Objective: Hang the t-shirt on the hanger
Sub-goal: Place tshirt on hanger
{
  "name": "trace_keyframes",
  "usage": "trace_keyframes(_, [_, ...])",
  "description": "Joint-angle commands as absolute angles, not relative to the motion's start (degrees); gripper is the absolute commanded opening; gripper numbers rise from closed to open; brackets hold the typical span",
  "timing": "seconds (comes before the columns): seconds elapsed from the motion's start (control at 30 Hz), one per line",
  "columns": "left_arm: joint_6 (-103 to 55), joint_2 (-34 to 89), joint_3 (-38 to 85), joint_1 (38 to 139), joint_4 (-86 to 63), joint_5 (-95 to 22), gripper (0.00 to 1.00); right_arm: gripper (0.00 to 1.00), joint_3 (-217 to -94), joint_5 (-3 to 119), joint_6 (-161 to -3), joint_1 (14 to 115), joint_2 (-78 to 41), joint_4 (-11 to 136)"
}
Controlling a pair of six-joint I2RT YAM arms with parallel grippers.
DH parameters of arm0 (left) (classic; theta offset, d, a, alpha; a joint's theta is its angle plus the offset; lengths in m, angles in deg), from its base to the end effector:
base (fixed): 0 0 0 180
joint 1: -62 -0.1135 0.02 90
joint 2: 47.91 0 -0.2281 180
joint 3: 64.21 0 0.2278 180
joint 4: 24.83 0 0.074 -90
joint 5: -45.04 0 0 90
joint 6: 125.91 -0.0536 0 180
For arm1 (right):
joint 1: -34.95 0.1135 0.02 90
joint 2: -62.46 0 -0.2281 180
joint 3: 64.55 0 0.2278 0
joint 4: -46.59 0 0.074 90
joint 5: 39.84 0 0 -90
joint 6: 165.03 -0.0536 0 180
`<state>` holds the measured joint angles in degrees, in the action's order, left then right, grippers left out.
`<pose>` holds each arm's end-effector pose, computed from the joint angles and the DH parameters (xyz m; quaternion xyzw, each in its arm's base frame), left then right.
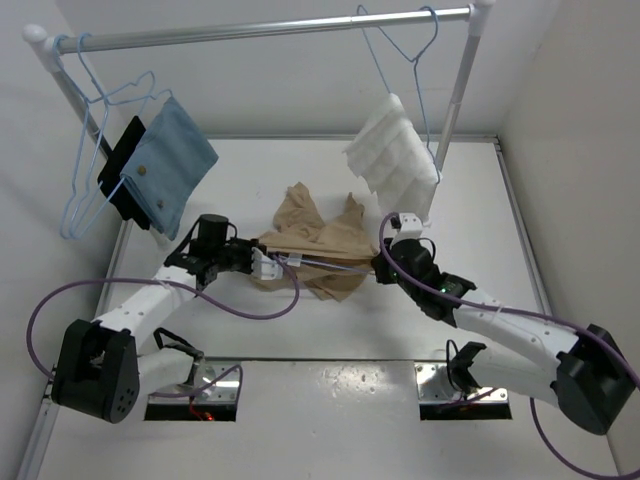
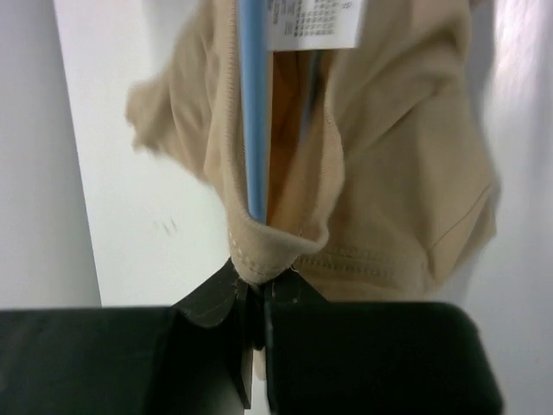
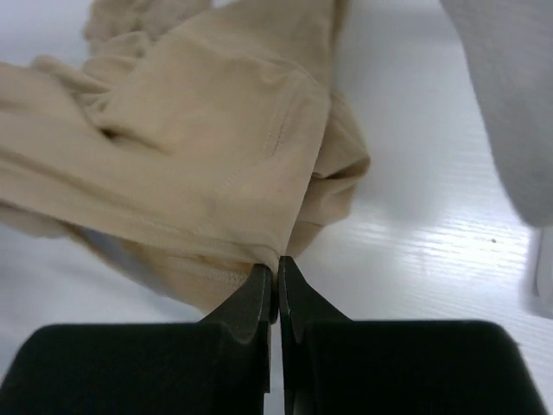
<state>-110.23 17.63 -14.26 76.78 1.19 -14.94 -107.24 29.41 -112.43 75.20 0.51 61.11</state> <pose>0.2204 -0.0859 0.1799 0.6937 0.5534 -0.0085 0.4609 0.1885 0.1347 0.1707 0.0632 0.8695 0.1668 0.4607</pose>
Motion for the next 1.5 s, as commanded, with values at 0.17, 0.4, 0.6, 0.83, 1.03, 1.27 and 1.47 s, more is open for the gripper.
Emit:
trace_keyframes(0.17, [-108.07,16.69,-15.63,72.9,3.72,-36.52,0.0,0.0,-107.06,27.83,-108.42,73.36,4.28,70.65])
trace_keyframes(0.4, [-98.57,19.33,-10.98,70.88,4.05,-36.1,0.0,0.0,-107.06,24.85,-112.72,73.36,4.28,75.05])
trace_keyframes(0.6, [-104.09,14.95,-9.39,68.15,10.92,-22.03,0.0,0.0,-108.73,22.75,-115.72,73.36,-0.89,77.6])
trace_keyframes(0.83, [-106.83,14.32,-8.86,68.15,14.78,-21.92,0.0,0.0,-109.78,20.45,-119.5,72.31,-2.67,78.21])
trace_keyframes(1.03, [-106.67,17.39,-10.79,68.15,10.05,-31.93,0.0,0.0,-110.84,18.17,-120.03,71.78,0.58,81.28])
trace_keyframes(1.27, [-102.79,20.91,-9.65,68.15,6.44,-36.34,0.0,0.0,-113.39,18.95,-116.78,71.78,0.59,83.4])
trace_keyframes(1.47, [-102.79,18.73,-9.65,68.15,8.98,-31.25,0.0,0.0,-112.34,26.67,-110.21,73.0,0.59,74.01])
